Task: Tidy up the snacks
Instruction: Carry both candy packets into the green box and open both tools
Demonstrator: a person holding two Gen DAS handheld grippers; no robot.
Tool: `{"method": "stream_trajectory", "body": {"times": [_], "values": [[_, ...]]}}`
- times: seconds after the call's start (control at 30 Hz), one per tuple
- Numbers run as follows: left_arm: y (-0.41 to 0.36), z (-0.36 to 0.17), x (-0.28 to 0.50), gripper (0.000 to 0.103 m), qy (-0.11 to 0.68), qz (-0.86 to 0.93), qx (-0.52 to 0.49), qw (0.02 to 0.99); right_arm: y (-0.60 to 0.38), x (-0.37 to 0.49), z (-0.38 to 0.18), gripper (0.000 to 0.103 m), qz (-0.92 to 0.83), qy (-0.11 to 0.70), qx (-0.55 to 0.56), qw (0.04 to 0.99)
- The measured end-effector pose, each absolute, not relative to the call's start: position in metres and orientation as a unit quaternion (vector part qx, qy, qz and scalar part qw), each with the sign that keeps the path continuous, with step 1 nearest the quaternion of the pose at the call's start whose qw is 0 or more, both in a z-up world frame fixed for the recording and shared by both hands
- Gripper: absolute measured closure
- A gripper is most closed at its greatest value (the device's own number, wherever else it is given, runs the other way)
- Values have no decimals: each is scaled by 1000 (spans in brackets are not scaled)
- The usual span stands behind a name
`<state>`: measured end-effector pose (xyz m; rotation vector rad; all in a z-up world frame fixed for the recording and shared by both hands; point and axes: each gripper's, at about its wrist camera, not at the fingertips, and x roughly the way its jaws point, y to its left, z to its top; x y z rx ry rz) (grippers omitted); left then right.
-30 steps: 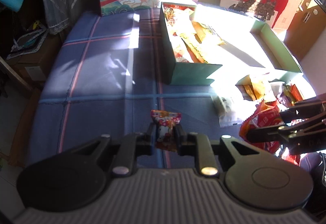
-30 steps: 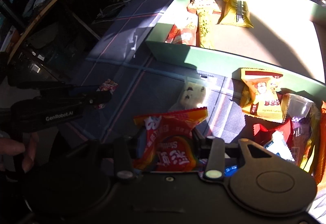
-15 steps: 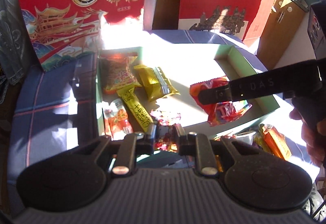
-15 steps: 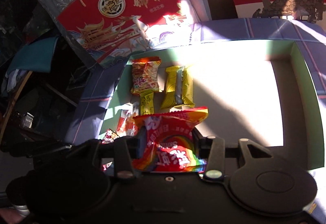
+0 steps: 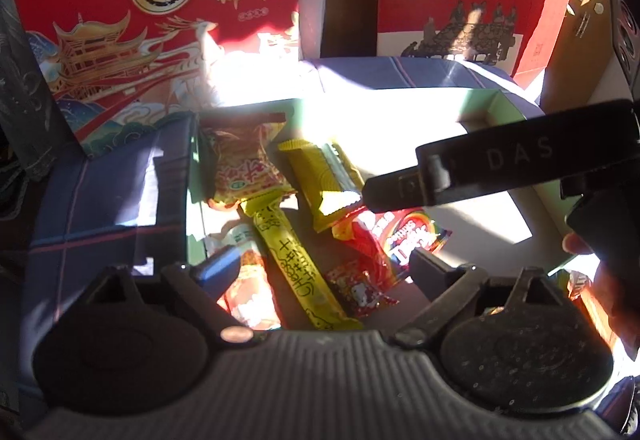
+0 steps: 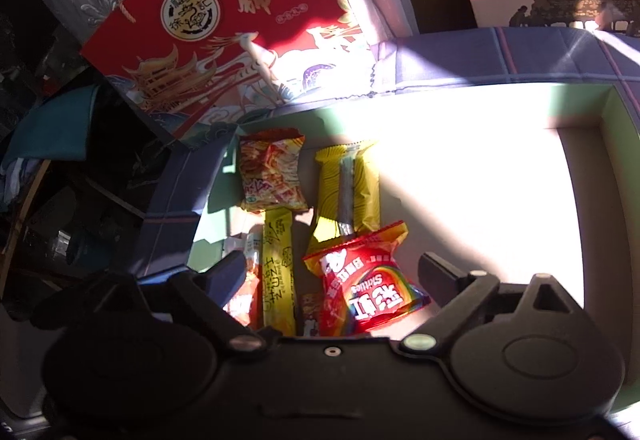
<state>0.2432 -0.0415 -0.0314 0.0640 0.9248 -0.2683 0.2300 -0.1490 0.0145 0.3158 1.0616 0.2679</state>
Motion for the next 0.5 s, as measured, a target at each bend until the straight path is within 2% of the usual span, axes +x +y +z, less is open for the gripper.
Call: {"method": "stream_trajectory", "body": {"times": [0.07, 0.13, 0.5], "values": [[-40, -29, 241, 2, 448, -127, 24, 885, -148, 229, 16, 4, 128, 503, 144, 842], [-38, -26, 237, 0, 447, -127, 19, 885, -149, 225, 20, 0, 129, 503, 141, 843], [-44, -13, 200, 0, 444, -139, 24, 885, -165, 186, 43, 0, 123, 495, 127, 851]]}}
